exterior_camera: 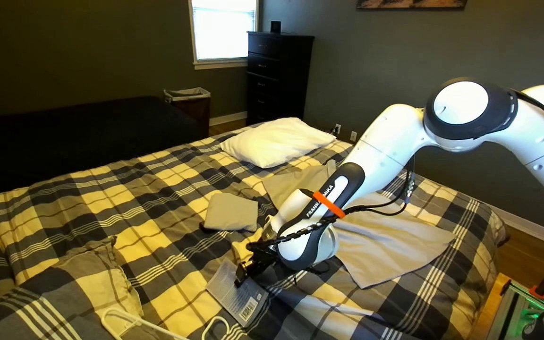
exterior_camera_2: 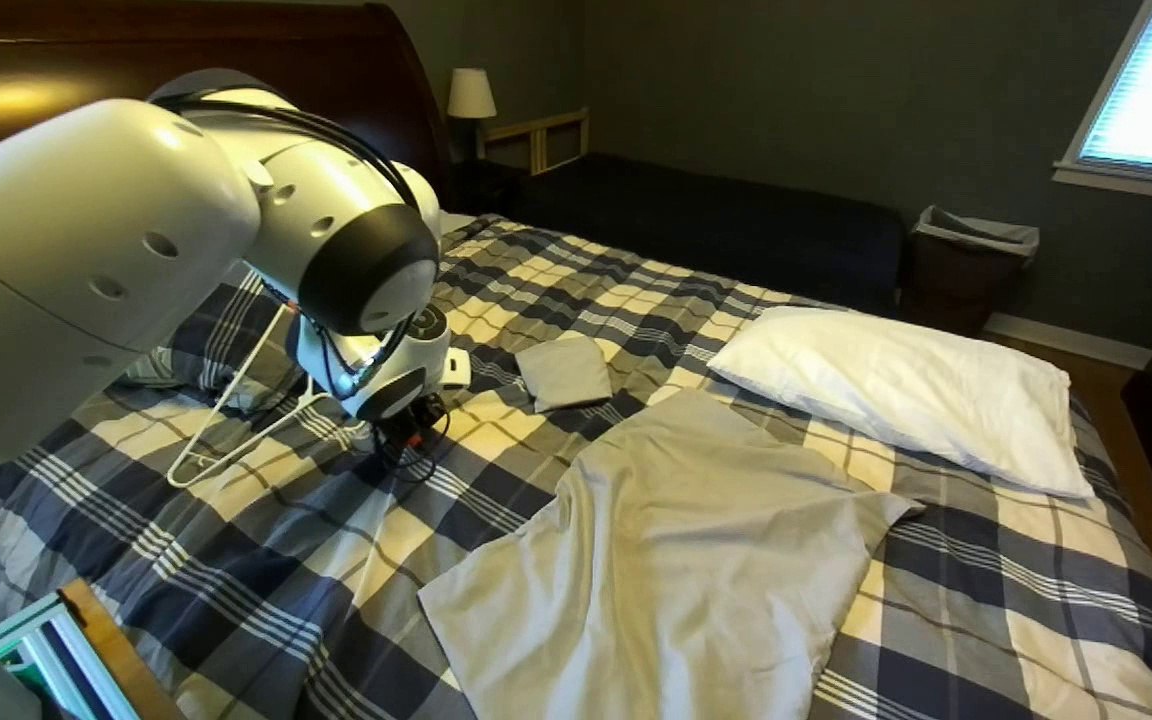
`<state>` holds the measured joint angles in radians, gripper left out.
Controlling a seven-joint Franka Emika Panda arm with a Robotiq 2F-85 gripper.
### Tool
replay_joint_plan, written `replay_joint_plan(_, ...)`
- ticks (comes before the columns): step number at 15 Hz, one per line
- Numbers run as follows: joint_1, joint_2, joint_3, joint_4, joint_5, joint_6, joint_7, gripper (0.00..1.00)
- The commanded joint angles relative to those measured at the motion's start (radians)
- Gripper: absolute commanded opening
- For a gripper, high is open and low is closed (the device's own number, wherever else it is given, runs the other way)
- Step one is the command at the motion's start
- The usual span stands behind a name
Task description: Move the hanger to the left then put the book on the grey pillow cover
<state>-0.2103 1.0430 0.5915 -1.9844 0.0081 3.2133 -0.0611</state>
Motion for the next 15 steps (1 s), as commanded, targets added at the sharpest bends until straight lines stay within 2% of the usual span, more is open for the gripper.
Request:
replay_joint_plan(1,0.092,-0.103,-0.072,-0.047,0.027,-0.036,0.061,0.09)
replay_joint_plan(2,0.160,-0.157,-0.144,-0.060,0.054,-0.053,0.097,0.08)
replay_joint_plan(4,0.265,-0.227,-0.251,-0.086,0.078,-0.062,0.146,0.08)
replay_joint_plan(8,0.476,-0.354,-0.456,-0.148,0.108,-0.151,0.239,0.08)
replay_joint_plan(13,0.658,-0.432,-0.649,-0.195,0.085,-0.190,0.336,0.08)
replay_joint_plan(15,0.710,-0.433,-0.699,-0.190,0.069,-0.233,0.366,0.08)
